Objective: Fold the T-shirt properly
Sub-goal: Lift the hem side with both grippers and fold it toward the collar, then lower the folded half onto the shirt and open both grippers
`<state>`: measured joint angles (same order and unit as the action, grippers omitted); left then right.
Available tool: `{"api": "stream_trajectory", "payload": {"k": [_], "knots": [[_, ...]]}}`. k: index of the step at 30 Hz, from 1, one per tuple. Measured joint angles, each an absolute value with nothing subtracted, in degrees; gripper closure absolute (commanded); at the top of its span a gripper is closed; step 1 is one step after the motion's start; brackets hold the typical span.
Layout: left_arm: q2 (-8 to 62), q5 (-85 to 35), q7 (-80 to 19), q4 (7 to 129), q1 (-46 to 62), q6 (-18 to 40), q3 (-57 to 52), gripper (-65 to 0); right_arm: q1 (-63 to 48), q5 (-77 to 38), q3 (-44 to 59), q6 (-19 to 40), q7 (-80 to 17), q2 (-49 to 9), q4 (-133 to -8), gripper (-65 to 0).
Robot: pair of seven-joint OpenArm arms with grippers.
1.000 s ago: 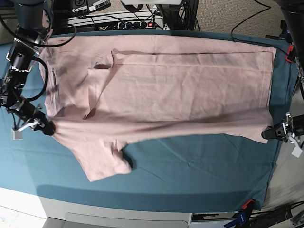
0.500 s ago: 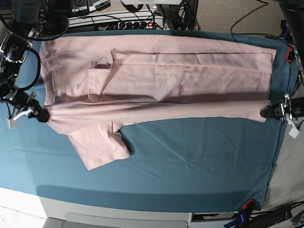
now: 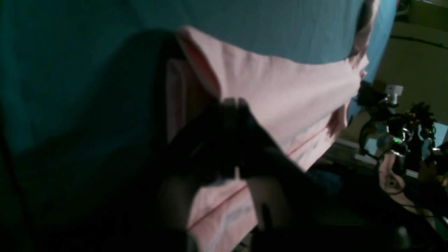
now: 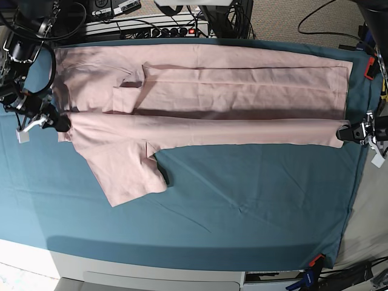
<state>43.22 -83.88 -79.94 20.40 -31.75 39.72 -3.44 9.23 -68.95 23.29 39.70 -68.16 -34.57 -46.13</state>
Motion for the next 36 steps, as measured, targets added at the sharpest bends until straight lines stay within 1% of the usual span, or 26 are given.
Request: {"api": "stream_trajectory", "payload": {"k": [6, 27, 32, 33, 36], "knots": [[43.20, -83.88, -79.96, 20.40, -31.75, 39.72, -3.44, 0.0, 7.09, -70.22, 23.29, 39.75, -67.70, -34.81, -46.24, 0.0], [43.22, -83.88, -79.94, 20.40, -31.66, 39.72, -3.44, 0.0, 4.89, -73.60, 23.57, 40.16, -74.56, -35.57, -46.59, 0.0], [43.16, -84.12, -79.72, 20.67, -28.42, 39.72, -3.44, 0.0, 3.99, -75.83, 23.57, 40.42, -75.22, -35.83, -46.68, 0.0], [43.18, -85.62, -79.42, 20.69, -27.38, 39.75, -3.44, 0.0, 3.70, -76.55, 23.57, 40.40, -75.20, -35.90, -46.68, 0.0], [43.38, -85.84, -77.06, 21.17, -25.76, 40.14, -3.44, 0.0, 2.83, -77.41, 23.57, 40.56, -74.00, -35.88, -46.89, 0.0]]}}
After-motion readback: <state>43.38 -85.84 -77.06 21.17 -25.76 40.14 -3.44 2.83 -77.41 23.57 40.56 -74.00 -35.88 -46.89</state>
